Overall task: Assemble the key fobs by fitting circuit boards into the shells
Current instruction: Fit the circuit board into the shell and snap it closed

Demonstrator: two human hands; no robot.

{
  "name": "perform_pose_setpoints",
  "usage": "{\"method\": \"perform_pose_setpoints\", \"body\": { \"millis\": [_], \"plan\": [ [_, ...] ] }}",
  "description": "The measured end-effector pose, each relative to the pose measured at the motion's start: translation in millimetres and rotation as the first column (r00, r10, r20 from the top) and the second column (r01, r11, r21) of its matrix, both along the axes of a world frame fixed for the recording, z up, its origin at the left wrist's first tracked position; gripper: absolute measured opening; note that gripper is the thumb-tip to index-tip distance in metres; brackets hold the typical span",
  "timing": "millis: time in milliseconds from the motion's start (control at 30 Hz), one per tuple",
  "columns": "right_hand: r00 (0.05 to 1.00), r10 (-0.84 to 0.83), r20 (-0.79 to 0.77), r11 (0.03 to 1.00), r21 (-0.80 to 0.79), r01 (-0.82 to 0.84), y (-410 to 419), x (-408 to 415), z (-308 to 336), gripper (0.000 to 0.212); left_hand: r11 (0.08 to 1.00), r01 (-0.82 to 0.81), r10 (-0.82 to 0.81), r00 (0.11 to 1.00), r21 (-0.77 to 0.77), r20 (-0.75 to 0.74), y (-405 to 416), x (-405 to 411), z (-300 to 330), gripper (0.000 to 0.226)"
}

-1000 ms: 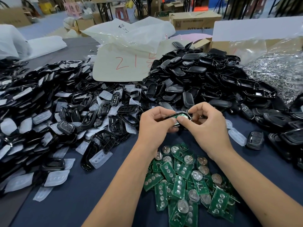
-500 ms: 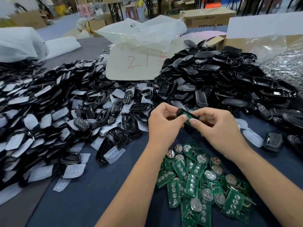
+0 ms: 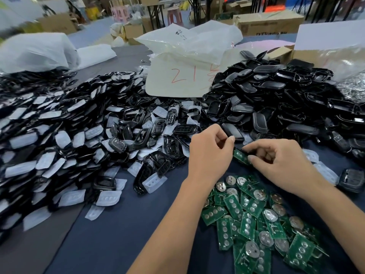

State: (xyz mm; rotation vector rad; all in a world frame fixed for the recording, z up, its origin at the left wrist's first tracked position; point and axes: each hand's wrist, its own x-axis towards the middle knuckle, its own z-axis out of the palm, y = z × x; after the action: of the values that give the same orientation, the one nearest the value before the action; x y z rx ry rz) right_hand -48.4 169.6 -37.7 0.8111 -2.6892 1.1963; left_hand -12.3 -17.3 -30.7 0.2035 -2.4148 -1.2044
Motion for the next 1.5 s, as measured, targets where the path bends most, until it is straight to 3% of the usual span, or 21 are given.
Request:
{"method": "perform_pose_setpoints", "body": {
  "millis": [167, 267, 400, 500, 600, 767, 833, 1100, 1367, 1500],
  "plan": [
    [0.998, -0.021, -0.053, 0.999, -0.025, 0.02, -5.4, 0.1, 5.4, 0.021, 0.993, -0.111, 0.109, 0.992, -0.032, -0.056, -18.4, 7.9, 12.9, 0.026],
    [0.994, 0.003, -0.109, 0.997, -0.081, -0.012, -25.6, -2.4, 20.7, 0.01, 0.949, -0.29, 0.267, 0.947, -0.12, -0.176, -54.8, 17.0, 27.7, 0.019],
    [0.982, 0.136, -0.13, 0.982, -0.11, -0.151, -82.7, -5.1, 39.3, 0.005, 0.724, -0.629, 0.564, 0.776, -0.283, -0.282, -129.9, 29.3, 43.4, 0.013],
    [0.956, 0.26, -0.137, 0.96, -0.069, -0.272, -135.5, -1.3, 46.6, 0.004, 0.545, -0.757, 0.753, 0.631, -0.359, -0.187, -186.0, 32.2, 48.7, 0.034],
    [0.927, 0.356, -0.121, 0.933, -0.01, -0.359, -182.6, 3.6, 48.9, 0.007, 0.471, -0.747, 0.834, 0.55, -0.469, -0.039, -232.1, 27.2, 52.6, 0.062],
    [0.906, 0.408, -0.114, 0.907, -0.063, -0.416, -240.1, 13.6, 48.9, 0.01, 0.535, -0.575, 0.82, 0.53, -0.619, 0.217, -294.6, 3.4, 58.9, 0.114],
    [0.903, 0.414, -0.115, 0.902, -0.079, -0.424, -255.6, 17.9, 46.5, 0.01, 0.576, -0.495, 0.799, 0.511, -0.651, 0.319, -302.2, -2.9, 52.7, 0.121],
    [0.905, 0.422, -0.058, 0.896, -0.122, -0.426, -268.7, 20.2, 33.2, 0.01, 0.5, -0.522, 0.796, 0.59, -0.691, 0.131, -294.4, -12.9, 36.2, 0.051],
    [0.939, 0.345, -0.008, 0.924, -0.174, -0.341, -250.6, 10.7, 30.3, 0.011, 0.49, -0.51, 0.744, 0.667, -0.707, 0.034, -269.8, -14.1, 34.1, 0.047],
    [0.947, 0.32, -0.011, 0.929, -0.192, -0.316, -243.6, 9.1, 32.5, 0.011, 0.571, -0.466, 0.637, 0.771, -0.676, 0.006, -238.4, -18.4, 33.0, 0.037]
  ]
}}
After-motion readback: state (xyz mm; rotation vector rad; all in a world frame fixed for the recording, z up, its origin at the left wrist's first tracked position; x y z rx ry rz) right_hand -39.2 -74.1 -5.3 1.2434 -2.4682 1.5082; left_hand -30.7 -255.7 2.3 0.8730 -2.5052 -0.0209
